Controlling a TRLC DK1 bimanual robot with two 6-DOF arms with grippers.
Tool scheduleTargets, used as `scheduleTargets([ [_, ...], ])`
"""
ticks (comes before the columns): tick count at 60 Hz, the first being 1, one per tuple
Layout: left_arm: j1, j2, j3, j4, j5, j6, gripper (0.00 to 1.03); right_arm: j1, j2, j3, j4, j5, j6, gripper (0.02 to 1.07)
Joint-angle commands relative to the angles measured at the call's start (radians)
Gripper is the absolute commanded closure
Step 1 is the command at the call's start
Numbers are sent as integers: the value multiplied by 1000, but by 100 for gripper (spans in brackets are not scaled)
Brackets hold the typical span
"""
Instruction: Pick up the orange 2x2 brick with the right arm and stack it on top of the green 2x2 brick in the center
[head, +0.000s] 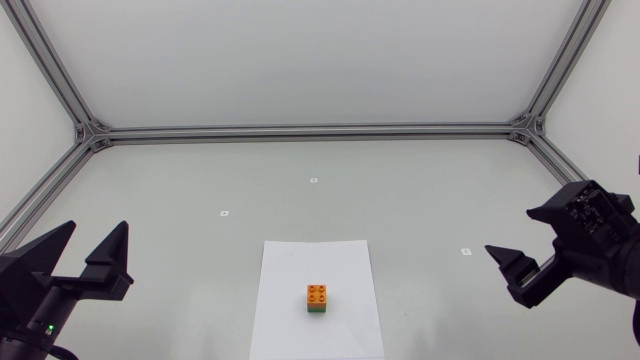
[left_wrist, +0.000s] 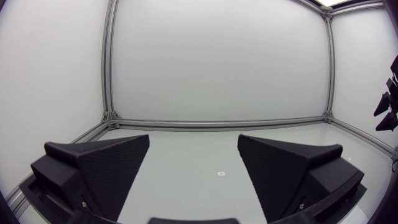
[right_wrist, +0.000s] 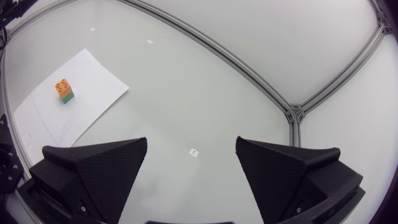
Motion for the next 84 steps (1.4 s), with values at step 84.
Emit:
scheduleTargets([
  [84,4,-8,-41,-15,4,13,4,-107,-589,-551,612,21,530,6],
])
